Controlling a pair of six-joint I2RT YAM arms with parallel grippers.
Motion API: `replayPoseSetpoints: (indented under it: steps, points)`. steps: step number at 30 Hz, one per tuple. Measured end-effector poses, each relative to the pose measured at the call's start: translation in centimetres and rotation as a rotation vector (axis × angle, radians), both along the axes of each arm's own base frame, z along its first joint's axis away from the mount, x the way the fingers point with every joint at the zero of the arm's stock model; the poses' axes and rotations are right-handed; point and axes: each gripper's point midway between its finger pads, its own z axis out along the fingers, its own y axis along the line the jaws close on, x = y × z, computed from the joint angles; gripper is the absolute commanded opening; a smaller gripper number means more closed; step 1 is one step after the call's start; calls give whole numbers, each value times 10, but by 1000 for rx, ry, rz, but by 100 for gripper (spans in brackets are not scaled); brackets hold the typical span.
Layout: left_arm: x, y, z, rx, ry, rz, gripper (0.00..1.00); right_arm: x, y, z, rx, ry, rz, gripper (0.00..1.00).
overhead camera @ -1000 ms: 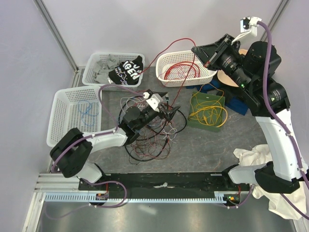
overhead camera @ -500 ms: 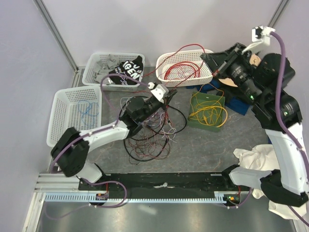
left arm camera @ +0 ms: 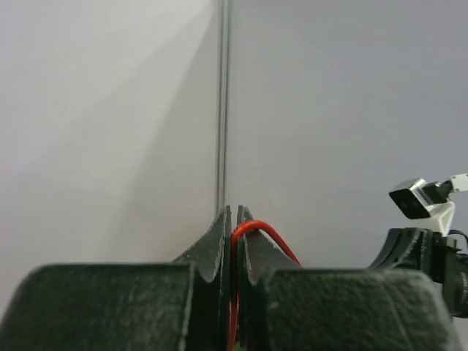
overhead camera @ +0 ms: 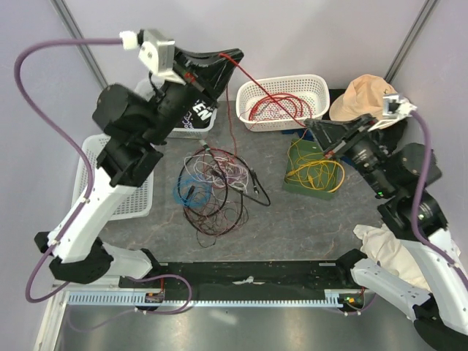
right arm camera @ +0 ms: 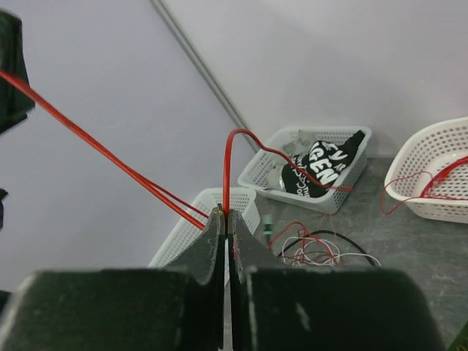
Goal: Untangle the cables
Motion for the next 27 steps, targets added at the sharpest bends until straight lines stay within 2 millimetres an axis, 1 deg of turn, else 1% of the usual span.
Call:
replayPoseSetpoints:
  steps: [2,4,6,8,11,14,16,17,18,20,21,23,24,26,27]
  points:
    - [7,-11,3,24,34,-17,2,4,11,-13,-2,5,43,0]
    - [19,-26,3,44,69,-35,2,9,18,-27,-9,14,64,0]
    - [26,-38,4,51,86,-54,2,11,21,-34,-14,12,77,0]
    - [31,-47,9,46,96,-78,2,14,26,-36,-15,-3,91,0]
    - [28,-52,18,26,96,-115,2,17,31,-33,-11,-44,110,0]
    - [23,-52,18,25,110,-142,2,23,40,-37,-12,-80,125,0]
    - [23,-54,15,28,128,-152,2,28,48,-44,-25,-85,139,0]
    - [23,-55,12,35,141,-158,2,31,54,-49,-36,-86,149,3]
    - [24,-56,8,40,152,-162,2,34,61,-53,-51,-87,160,13]
    - [26,-58,2,53,175,-166,2,42,76,-63,-87,-90,179,22]
    - [27,-58,-1,60,187,-166,2,45,82,-68,-101,-87,187,34]
    - [29,-57,-4,64,197,-163,2,50,93,-77,-129,-89,198,46]
    - [29,-57,-2,58,196,-163,2,52,96,-83,-148,-84,199,54]
    - [24,-51,16,9,146,-165,2,55,101,-118,-214,-20,208,62]
    - [19,-45,27,-16,118,-165,2,57,103,-144,-260,32,211,69]
